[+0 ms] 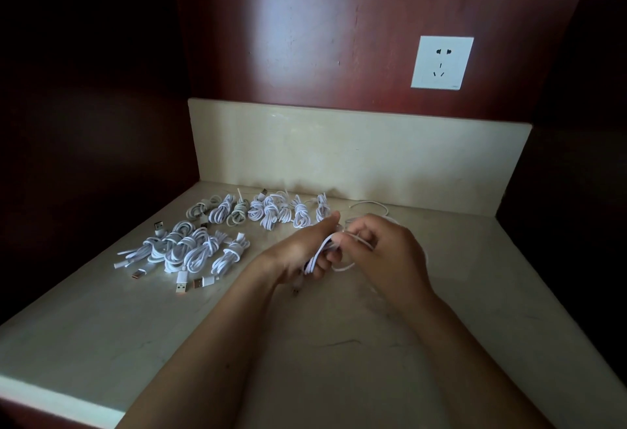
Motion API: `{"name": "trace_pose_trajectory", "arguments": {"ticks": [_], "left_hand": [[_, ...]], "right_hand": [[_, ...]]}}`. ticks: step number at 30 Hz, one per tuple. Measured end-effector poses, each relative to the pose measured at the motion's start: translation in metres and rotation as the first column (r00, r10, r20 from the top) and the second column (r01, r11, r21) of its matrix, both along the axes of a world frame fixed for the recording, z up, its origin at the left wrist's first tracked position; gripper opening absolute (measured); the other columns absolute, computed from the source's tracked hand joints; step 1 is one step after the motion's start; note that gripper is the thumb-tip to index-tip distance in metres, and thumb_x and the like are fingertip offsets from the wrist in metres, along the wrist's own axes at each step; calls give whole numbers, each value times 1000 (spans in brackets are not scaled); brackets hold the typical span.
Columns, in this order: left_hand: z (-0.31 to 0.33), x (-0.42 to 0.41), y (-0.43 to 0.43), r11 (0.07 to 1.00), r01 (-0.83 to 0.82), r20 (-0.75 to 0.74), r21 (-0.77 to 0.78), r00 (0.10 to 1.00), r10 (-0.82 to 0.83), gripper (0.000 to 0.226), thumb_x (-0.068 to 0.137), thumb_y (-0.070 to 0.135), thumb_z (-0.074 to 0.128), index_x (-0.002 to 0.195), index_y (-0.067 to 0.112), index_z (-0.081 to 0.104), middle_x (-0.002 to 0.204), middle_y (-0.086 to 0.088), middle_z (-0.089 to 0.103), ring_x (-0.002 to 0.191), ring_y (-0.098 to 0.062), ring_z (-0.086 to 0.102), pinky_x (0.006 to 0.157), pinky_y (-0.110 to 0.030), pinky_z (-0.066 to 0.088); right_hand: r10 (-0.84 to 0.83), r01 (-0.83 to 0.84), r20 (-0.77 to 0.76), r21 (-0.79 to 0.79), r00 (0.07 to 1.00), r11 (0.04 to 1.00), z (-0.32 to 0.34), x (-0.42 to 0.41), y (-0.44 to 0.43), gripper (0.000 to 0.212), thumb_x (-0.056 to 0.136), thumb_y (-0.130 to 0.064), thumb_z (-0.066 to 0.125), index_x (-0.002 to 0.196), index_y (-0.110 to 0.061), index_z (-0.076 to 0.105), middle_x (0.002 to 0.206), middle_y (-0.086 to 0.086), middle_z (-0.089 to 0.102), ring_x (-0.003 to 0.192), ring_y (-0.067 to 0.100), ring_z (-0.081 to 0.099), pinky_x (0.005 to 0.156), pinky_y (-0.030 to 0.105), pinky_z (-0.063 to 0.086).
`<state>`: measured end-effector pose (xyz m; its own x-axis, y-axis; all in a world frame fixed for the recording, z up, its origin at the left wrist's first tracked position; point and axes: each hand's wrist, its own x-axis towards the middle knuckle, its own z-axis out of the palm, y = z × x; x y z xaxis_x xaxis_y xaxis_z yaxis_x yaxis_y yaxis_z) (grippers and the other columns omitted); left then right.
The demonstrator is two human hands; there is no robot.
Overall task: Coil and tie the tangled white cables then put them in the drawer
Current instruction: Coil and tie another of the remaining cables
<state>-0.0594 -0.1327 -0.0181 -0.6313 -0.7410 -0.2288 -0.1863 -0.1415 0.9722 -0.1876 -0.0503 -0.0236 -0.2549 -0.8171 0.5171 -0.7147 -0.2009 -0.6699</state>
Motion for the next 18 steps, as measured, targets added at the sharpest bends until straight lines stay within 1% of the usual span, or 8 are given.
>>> {"name": "trace_pose_trajectory", "arguments": {"ticks": [2,5,8,10,11,13,16,18], "left_hand": [[-1,0,-1,994,85,-5,66,996,-85,60,100,60,23,63,18,46,53,3,41,38,-4,27,36,-14,19],[1,1,0,962,204,-4,181,978,-207,62,96,66,20,72,16,47,52,4,39,35,0,24,34,-11,16],[2,1,-1,943,262,-6,206,964,-266,70,84,78,21,72,15,50,51,4,36,34,-1,22,34,-9,15],[4,1,3,946,280,1,164,959,-284,69,74,82,29,70,16,50,52,3,34,35,-2,21,35,-10,13],[5,1,5,952,278,14,125,959,-282,66,74,81,32,70,17,50,53,4,33,37,-2,20,36,-12,13],[5,0,8,967,251,46,39,967,-252,54,86,70,38,71,19,48,54,6,32,40,-3,20,37,-14,14],[4,-1,8,981,188,48,-45,981,-186,47,99,56,35,73,19,48,54,6,30,42,-5,21,38,-15,18],[3,-2,7,985,126,15,-117,992,-125,47,101,53,34,73,18,48,52,6,33,43,-6,25,39,-16,23]], "right_hand": [[-84,84,-40,-5,996,996,0,-4,0,21,80,-43,72,74,-26,61,69,-13,61,65,5,56,62,28,44],[-70,66,-84,-59,994,996,-4,-8,-3,4,87,-30,67,85,-29,65,80,-21,64,74,2,58,66,26,45],[-25,18,-64,-107,998,994,-10,-10,-8,15,91,-14,59,93,-28,65,89,-17,66,83,1,58,75,29,47],[-26,23,-29,-99,999,995,-11,-12,-10,17,91,-12,58,95,-27,65,88,-19,64,83,-3,57,73,26,46],[-32,30,-18,-91,999,995,-11,-14,-10,16,91,-13,59,95,-28,65,85,-19,63,81,-5,56,71,24,44],[-38,37,-7,-85,999,996,-12,-16,-10,16,90,-15,60,96,-29,65,83,-18,62,78,-5,56,67,24,43],[-47,48,11,-108,999,993,-12,-16,-10,13,88,-17,63,93,-29,65,81,-14,63,77,3,59,67,30,47],[-70,71,15,-120,997,990,-11,-15,-9,9,89,-21,66,89,-30,64,79,-16,63,75,2,58,65,24,44]]}}
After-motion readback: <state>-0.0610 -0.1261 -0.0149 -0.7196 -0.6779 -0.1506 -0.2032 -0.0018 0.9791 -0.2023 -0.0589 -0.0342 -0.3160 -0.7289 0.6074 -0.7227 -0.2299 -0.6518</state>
